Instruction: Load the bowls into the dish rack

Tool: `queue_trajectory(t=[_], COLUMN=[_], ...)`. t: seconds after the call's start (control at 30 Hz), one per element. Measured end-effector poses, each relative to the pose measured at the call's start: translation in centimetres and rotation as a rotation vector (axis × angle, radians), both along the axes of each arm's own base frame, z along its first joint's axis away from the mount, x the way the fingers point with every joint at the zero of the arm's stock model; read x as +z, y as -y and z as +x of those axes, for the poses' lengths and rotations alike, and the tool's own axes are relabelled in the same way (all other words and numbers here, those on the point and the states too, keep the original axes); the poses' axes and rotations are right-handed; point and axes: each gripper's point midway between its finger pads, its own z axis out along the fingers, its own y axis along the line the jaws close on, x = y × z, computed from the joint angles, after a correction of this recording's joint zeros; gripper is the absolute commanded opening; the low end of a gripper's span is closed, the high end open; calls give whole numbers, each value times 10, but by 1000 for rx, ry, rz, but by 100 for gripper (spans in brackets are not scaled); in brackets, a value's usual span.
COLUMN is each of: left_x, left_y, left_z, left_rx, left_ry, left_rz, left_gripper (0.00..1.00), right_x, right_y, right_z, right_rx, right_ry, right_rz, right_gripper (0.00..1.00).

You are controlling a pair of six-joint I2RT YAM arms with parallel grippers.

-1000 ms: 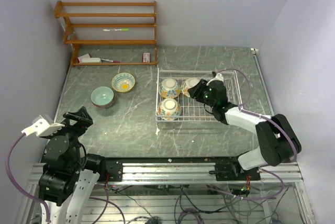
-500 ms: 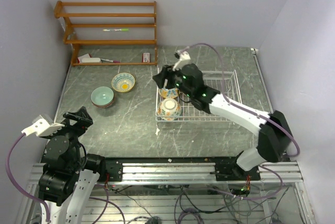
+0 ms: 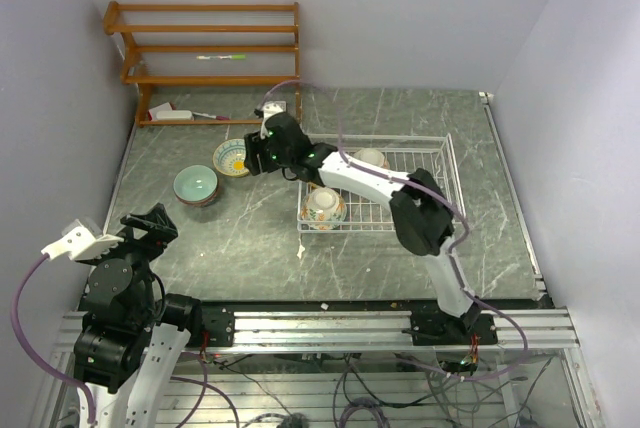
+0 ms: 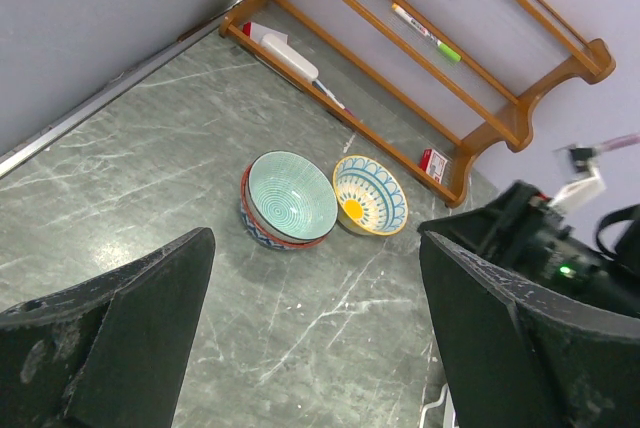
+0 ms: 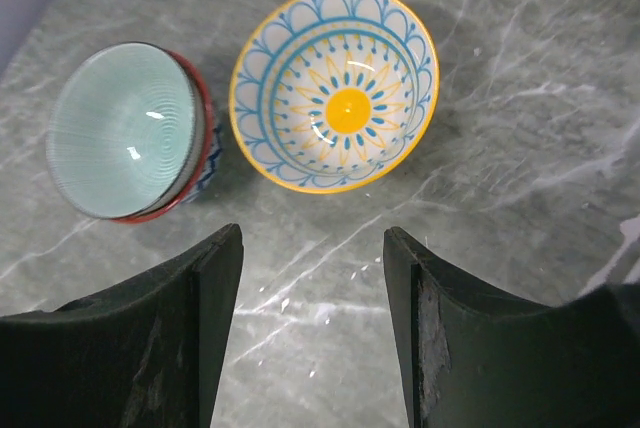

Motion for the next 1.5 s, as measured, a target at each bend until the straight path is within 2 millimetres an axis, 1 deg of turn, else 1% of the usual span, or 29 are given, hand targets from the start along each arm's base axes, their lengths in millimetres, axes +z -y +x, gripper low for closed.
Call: queue_trajectory(t=[0.1,0.17,0.27,0.37,0.6,0.8,1.0,1.23,1.37,1.4,1.43,1.5], left_x=[0,0,0,0,1,1,2,2,2,2,2,2], left_y=[0,0,0,0,0,0,0,1,1,1,1,1], left_z=[0,0,0,0,-1,-1,-2,-2,-2,-2,-2,-2], left_rx=[0,0,0,-1,-3,-4,-4,-6,-8,-8,-9,-11], left_ry=[0,0,0,1,5,8,13,13,14,14,14,14], left_rz=[0,0,0,0,-1,-2,-2,-2,-3,-3,-3,-3], left_gripper=[95,95,95,95,95,95,95,95,95,95,95,95], right_x=[-28,-42,-61,-72,-73,-85,-82,-80,-85,-90,-95,-100], right_y=[-12,-16,-15,-13,-13,-18,-21,-22,-22,-22,-22,-24], right_z=[5,8,10,12,24,33,44,50,53,53,54,55], right_rx=[0,-12,-51,-92,-176,-229,-291,-332,-341,-342,-344,-345], right_ry=[-39,-54,-80,-95,-91,-97,-83,-72,-71,-74,-77,-78], right_rz=[-51,-70,-98,-109,-81,-36,40,81,90,85,81,80], right_gripper=[59,59,59,59,58,57,52,49,48,47,44,33])
